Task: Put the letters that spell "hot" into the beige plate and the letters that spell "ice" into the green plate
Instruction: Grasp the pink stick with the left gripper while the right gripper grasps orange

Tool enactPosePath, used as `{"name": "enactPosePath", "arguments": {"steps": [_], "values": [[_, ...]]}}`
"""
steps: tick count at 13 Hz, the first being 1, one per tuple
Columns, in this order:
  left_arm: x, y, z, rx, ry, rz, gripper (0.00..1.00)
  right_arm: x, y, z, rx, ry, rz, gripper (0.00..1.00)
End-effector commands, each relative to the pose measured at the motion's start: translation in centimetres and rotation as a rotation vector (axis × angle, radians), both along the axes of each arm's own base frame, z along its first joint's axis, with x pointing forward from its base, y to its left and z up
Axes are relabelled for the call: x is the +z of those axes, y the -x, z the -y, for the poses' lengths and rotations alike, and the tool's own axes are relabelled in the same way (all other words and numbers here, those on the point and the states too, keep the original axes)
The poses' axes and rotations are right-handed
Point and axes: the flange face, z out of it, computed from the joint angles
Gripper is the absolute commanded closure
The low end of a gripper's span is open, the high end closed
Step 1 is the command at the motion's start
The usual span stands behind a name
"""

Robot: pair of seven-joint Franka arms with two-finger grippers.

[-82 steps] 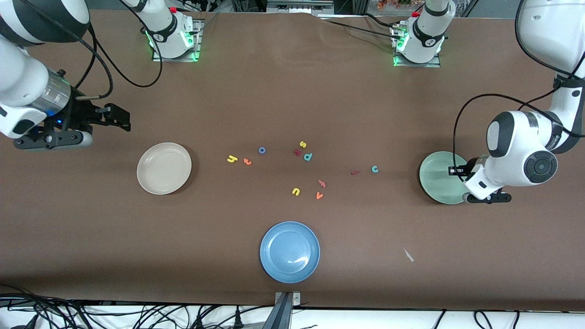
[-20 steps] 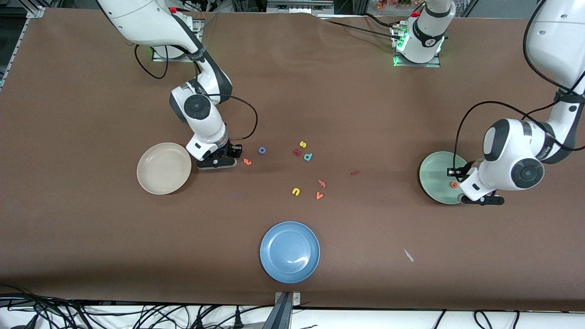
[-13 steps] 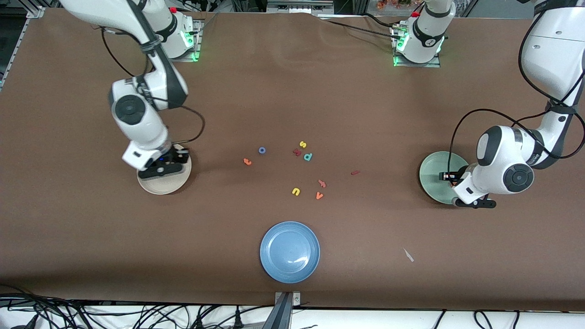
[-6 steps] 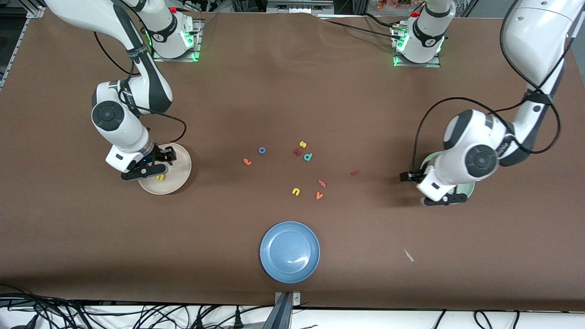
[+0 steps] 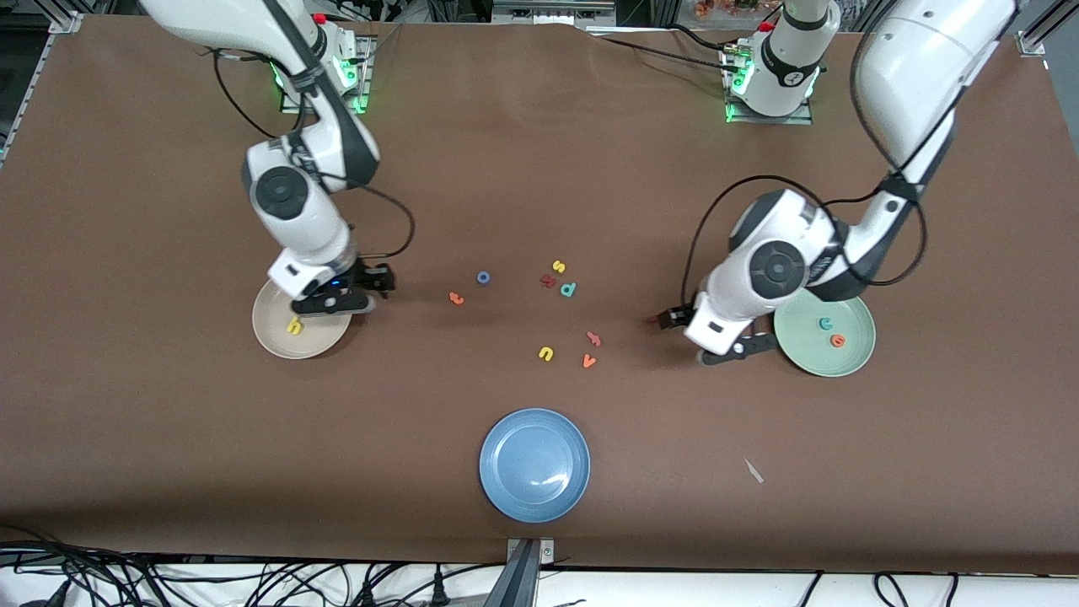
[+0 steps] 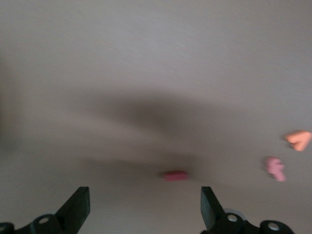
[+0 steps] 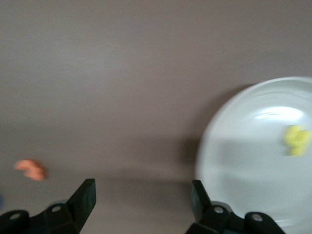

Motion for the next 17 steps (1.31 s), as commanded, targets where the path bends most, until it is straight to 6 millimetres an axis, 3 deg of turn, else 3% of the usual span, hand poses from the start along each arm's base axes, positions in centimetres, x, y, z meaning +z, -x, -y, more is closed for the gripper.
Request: {"name": "enactPosePath", "arguments": {"steps": [1, 3, 6, 8, 12, 14, 17], "values": [[-2.6, 0.1, 1.8, 0.092, 0.024, 0.007, 0.05, -2.7, 1.6, -6.0, -0.091, -0.066, 0.032, 0.1], [-3.5, 0.3, 1.4, 0.264, -0.015, -0.016, 0.1, -3.5, 1.9, -9.0, -0.129, -0.084, 0.033, 0.1], [-4.6, 0.9, 1.3, 0.435, -0.069, -0.029, 0.11, -4.5, 2.2, -11.1, -0.18, -0.094, 0.028, 0.1], [-5.4, 1.6, 2.5, 0.518, -0.09, -0.041, 0.15, -5.2, 2.4, -12.6, -0.196, -0.097, 0.027, 0.1], [-6.1, 2.4, 3.4, 0.598, -0.109, -0.058, 0.34, -7.1, 1.5, -11.3, -0.186, -0.084, 0.057, 0.1], [-6.3, 2.2, 3.3, 0.615, -0.101, -0.055, 0.49, -7.3, 1.5, -11.1, -0.189, -0.081, 0.055, 0.1], [-6.9, 2.0, 3.0, 0.655, -0.11, -0.035, 0.52, -7.9, 1.6, -11.1, -0.192, -0.08, 0.048, 0.12]]}}
